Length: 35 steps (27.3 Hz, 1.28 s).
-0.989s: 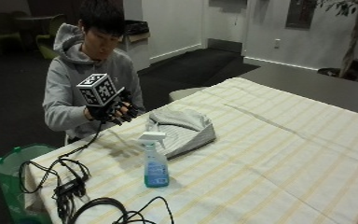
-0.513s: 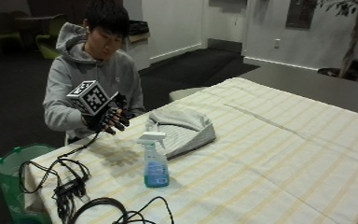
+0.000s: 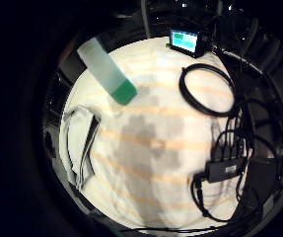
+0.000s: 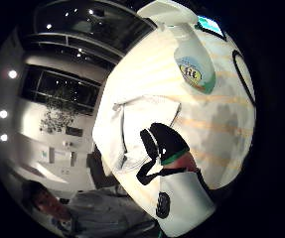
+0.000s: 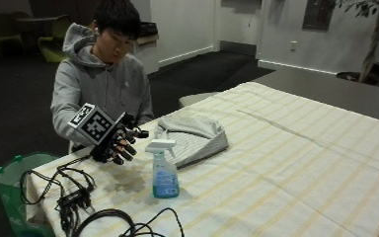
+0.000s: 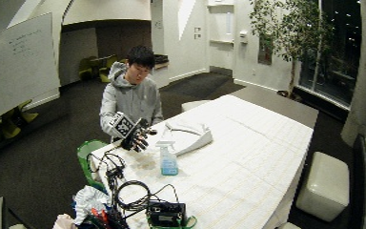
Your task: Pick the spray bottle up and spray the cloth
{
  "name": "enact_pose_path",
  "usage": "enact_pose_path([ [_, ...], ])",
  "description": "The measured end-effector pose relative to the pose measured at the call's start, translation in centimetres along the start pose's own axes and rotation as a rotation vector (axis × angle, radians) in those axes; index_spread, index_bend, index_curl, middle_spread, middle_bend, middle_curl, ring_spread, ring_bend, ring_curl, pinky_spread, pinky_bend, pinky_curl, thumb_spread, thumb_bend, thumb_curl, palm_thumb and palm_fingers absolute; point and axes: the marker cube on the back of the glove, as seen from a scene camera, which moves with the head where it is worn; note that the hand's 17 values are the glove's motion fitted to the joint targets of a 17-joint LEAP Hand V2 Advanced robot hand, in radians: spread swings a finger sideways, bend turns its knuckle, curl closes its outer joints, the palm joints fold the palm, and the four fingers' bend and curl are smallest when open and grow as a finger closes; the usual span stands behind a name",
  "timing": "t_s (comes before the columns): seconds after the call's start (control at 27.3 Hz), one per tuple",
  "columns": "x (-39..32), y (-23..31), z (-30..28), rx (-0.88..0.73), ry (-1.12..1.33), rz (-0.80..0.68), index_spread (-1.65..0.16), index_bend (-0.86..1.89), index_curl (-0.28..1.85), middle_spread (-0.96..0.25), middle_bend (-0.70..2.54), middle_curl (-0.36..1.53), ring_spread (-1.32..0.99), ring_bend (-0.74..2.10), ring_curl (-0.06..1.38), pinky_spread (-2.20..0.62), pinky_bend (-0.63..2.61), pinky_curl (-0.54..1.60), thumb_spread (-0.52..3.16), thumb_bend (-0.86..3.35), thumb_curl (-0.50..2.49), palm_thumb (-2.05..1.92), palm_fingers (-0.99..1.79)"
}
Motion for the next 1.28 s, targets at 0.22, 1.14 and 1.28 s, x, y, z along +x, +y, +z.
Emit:
enact_pose_path([
  [0.22, 0.7, -1.6, 0.8, -0.001, -0.034, 0.027, -0.25, 0.07, 0.16, 0.04, 0.27, 0.34, 0.05, 0.38, 0.27, 0.24, 0.50, 0.36, 0.97, -0.02, 0.32, 0.67, 0.10],
  [1.14, 2.9, -4.2, 3.3, 0.006, -0.131, 0.079, -0.25, 0.11, 0.16, 0.05, 0.29, 0.35, 0.03, 0.42, 0.29, 0.23, 0.53, 0.36, 0.96, -0.03, 0.34, 0.70, 0.06],
  [1.28, 3.1, -4.4, 3.2, 0.012, -0.133, 0.078, -0.25, 0.12, 0.17, 0.04, 0.29, 0.35, 0.03, 0.42, 0.29, 0.22, 0.53, 0.36, 0.96, -0.03, 0.34, 0.70, 0.06],
])
